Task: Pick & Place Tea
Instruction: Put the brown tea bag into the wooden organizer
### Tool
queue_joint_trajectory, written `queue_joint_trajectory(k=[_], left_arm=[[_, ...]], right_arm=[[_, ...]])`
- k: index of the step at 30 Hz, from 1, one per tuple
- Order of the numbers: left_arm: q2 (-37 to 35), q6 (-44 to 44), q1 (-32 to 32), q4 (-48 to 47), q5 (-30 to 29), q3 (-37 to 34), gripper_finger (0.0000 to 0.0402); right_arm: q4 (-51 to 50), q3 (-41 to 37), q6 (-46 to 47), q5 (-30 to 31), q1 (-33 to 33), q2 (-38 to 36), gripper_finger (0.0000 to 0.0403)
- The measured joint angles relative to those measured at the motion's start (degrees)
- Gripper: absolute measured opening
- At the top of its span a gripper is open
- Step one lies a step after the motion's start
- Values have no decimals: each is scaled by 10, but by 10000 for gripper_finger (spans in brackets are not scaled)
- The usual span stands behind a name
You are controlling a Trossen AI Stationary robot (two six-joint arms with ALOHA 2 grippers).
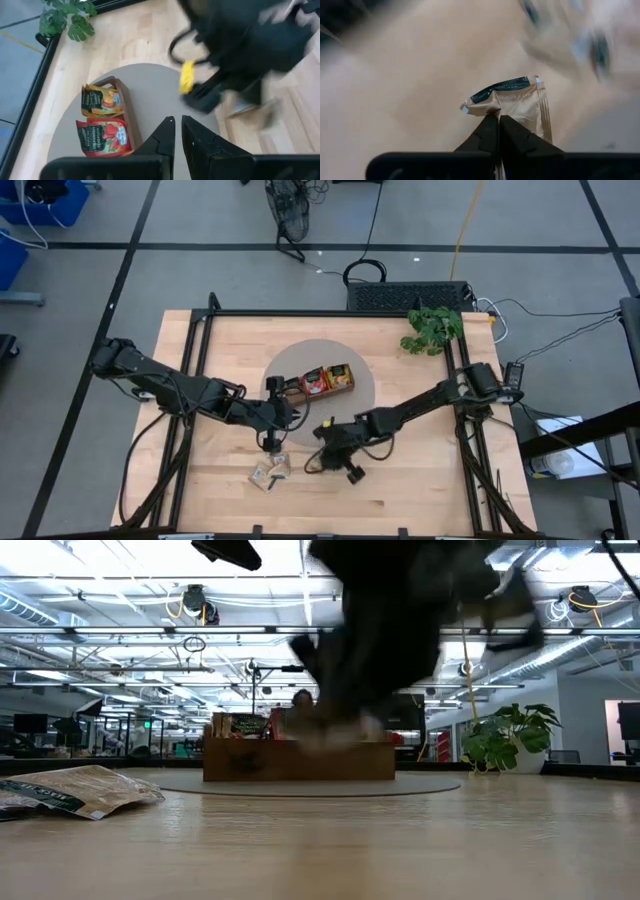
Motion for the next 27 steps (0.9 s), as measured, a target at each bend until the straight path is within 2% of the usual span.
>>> queue_joint_trajectory(k=[4, 7, 11, 13, 16, 18, 21, 27], left_arm=[[0, -7, 0, -9, 15, 0, 40], [3, -28, 0, -3, 51, 0, 40], [29, -31, -10, 36, 120, -1, 40], [50, -21, -20, 89, 151, 0, 40], [93, 0, -38, 166, 182, 0, 40], [123, 22, -49, 228, 194, 0, 40], [163, 65, -61, 315, 194, 0, 40], [196, 98, -69, 416, 193, 0, 40]], right_arm=[[115, -43, 25, -129, 23, -29, 2], [266, -103, 61, -187, 36, -44, 1], [523, -203, 123, -199, 43, -49, 1], [647, -249, 153, -198, 43, -46, 1], [805, -300, 193, -167, 46, -47, 1], [850, -320, 202, -145, 50, -47, 1], [866, -325, 207, -139, 63, -46, 1], [865, -325, 190, -137, 80, -47, 0]])
